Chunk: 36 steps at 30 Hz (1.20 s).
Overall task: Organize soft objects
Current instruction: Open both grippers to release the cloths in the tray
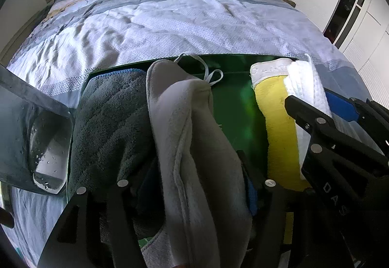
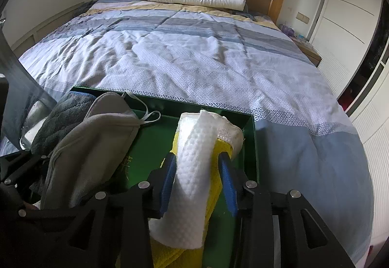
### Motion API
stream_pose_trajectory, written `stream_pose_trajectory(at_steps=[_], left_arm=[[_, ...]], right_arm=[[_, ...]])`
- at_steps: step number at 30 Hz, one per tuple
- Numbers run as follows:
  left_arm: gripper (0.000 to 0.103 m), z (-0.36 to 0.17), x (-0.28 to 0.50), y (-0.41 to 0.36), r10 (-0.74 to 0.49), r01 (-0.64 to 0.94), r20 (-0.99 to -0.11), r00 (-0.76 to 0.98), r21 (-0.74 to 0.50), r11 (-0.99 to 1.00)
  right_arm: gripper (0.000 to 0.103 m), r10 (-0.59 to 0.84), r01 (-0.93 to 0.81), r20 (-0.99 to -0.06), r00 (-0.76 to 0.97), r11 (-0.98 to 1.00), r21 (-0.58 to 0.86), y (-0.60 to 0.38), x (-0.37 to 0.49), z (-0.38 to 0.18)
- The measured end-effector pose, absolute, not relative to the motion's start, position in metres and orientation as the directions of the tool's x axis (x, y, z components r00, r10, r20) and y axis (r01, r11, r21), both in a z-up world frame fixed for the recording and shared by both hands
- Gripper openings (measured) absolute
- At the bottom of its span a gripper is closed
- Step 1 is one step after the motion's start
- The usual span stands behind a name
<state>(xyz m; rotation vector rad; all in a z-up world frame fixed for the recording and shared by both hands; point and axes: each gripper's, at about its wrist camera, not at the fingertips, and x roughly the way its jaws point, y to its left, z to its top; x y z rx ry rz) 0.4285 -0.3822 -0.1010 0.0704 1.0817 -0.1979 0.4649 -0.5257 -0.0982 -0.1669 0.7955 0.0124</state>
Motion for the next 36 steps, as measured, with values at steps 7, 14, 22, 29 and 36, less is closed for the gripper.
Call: stream_pose_trajectory(at_steps=[7, 14, 22, 29, 36], left_arm=[[0.059, -0.099, 0.428, -0.383, -0.115, 0.192, -0.876, 0.468, -0.026, 0.981], [0.062, -0.098, 0.426, -0.384, -0.107, 0.184, -0.873, 0.476, -0.020, 0.983], [0.074, -0.092, 0.421, -0.387, -0.112, 0.188, -0.857, 0.502, -0.019, 0.982], [0.088, -0.084, 0.419, -0.387, -0.119, 0.188, -0.844, 0.523, -0.022, 0.982], [0.088, -0.078, 0.417, -0.386, -0.101, 0.176, -0.829, 0.550, -0.003, 0.984]], right_arm=[[0.040, -0.052, -0.074, -0.712, 0.700, 0.987, -0.145, -0.526, 0.465, -0.097], [0.043, -0.051, -0.075, -0.711, 0.701, 0.987, -0.144, -0.526, 0.464, -0.095], [0.058, -0.044, -0.075, -0.703, 0.709, 0.988, -0.138, -0.527, 0.463, -0.090], [0.067, -0.040, -0.076, -0.695, 0.718, 0.988, -0.136, -0.525, 0.461, -0.084], [0.067, -0.037, -0.075, -0.690, 0.723, 0.989, -0.131, -0.523, 0.458, -0.080]])
